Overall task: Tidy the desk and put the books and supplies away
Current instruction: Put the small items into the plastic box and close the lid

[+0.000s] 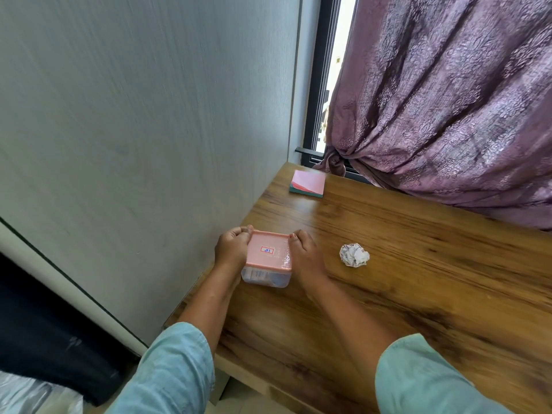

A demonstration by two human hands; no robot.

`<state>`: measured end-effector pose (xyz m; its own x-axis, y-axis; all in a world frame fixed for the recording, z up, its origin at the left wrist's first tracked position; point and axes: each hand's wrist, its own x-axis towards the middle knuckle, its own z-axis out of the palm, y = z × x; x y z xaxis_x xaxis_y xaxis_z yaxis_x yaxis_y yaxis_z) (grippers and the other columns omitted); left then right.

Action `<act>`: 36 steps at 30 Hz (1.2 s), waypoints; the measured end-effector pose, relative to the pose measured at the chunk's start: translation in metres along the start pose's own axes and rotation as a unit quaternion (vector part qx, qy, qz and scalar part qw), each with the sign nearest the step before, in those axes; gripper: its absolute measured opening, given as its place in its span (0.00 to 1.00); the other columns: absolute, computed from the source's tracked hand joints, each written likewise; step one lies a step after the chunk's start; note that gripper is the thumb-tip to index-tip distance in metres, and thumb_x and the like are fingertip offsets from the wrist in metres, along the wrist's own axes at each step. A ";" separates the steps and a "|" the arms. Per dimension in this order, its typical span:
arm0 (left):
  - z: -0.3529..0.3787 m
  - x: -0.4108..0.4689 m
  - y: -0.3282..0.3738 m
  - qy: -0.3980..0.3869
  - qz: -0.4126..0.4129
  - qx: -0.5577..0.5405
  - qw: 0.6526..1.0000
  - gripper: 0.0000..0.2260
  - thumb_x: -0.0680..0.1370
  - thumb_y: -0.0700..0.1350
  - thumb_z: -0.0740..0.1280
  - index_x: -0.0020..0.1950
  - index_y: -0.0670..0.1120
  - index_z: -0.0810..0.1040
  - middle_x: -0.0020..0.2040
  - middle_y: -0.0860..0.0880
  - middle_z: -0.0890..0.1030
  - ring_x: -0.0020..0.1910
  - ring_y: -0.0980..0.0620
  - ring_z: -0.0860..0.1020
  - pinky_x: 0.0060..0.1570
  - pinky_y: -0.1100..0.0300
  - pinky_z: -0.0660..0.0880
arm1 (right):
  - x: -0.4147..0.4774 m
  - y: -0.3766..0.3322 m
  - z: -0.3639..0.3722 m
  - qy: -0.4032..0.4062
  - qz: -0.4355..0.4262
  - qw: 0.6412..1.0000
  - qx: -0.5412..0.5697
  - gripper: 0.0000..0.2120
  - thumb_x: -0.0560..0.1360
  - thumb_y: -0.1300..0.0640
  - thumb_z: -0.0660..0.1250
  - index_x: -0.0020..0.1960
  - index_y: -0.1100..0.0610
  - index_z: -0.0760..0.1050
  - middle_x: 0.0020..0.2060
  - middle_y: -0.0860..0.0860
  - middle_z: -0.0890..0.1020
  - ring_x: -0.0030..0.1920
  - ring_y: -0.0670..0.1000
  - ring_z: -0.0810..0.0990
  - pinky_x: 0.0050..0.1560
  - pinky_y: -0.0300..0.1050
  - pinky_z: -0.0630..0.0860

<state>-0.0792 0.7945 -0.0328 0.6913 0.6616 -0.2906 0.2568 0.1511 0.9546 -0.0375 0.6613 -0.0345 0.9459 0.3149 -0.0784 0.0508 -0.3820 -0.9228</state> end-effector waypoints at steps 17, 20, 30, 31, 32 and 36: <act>0.046 -0.066 0.017 0.007 0.115 0.185 0.976 0.09 0.78 0.52 0.64 0.40 0.51 0.76 0.37 0.51 0.79 0.41 0.47 0.76 0.45 0.53 0.73 | -0.094 0.002 -0.069 0.040 0.115 0.983 0.136 0.17 0.81 0.51 0.58 0.70 0.49 0.67 0.54 0.52 0.79 0.28 0.42 0.75 0.29 0.37 0.75; 0.081 -0.089 0.033 -0.108 0.115 0.140 0.978 0.11 0.77 0.52 0.64 0.37 0.50 0.78 0.37 0.50 0.79 0.39 0.47 0.76 0.38 0.53 0.74 | -0.107 0.002 -0.119 0.103 0.078 0.984 0.126 0.16 0.81 0.53 0.57 0.69 0.52 0.69 0.47 0.52 0.80 0.25 0.42 0.74 0.26 0.36 0.73; 0.202 -0.235 0.019 -0.493 0.124 0.187 0.841 0.11 0.83 0.41 0.56 0.46 0.46 0.76 0.31 0.44 0.73 0.19 0.53 0.70 0.17 0.64 0.68 | -0.230 0.054 -0.269 0.345 0.092 0.930 0.088 0.10 0.80 0.57 0.60 0.53 0.50 0.80 0.27 0.41 0.77 0.26 0.41 0.74 0.26 0.37 0.72; 0.209 -0.254 0.013 -0.519 0.121 0.186 0.826 0.11 0.83 0.41 0.55 0.48 0.45 0.76 0.30 0.44 0.73 0.18 0.53 0.70 0.17 0.64 0.68 | -0.247 0.061 -0.279 0.365 0.100 0.922 0.080 0.10 0.80 0.57 0.60 0.55 0.52 0.80 0.29 0.41 0.77 0.27 0.39 0.74 0.26 0.35 0.71; 0.216 -0.270 0.005 -0.538 0.121 0.186 0.813 0.10 0.83 0.41 0.55 0.48 0.45 0.76 0.30 0.44 0.74 0.18 0.53 0.70 0.18 0.64 0.69 | -0.264 0.068 -0.289 0.381 0.109 0.916 0.069 0.11 0.80 0.57 0.60 0.56 0.53 0.80 0.31 0.41 0.78 0.29 0.38 0.75 0.28 0.34 0.71; 0.242 -0.346 -0.027 -0.597 0.153 0.182 0.767 0.10 0.81 0.41 0.57 0.47 0.50 0.77 0.32 0.50 0.77 0.26 0.52 0.72 0.30 0.57 0.69 | -0.345 0.096 -0.328 0.443 0.125 0.887 0.042 0.11 0.79 0.55 0.63 0.57 0.50 0.81 0.40 0.40 0.81 0.37 0.36 0.77 0.35 0.27 0.70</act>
<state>-0.1615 0.3839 0.0258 0.8266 -0.5505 -0.1168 -0.0191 -0.2349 0.9718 -0.2542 0.2311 0.0273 0.8063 -0.5915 0.0088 -0.1848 -0.2660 -0.9461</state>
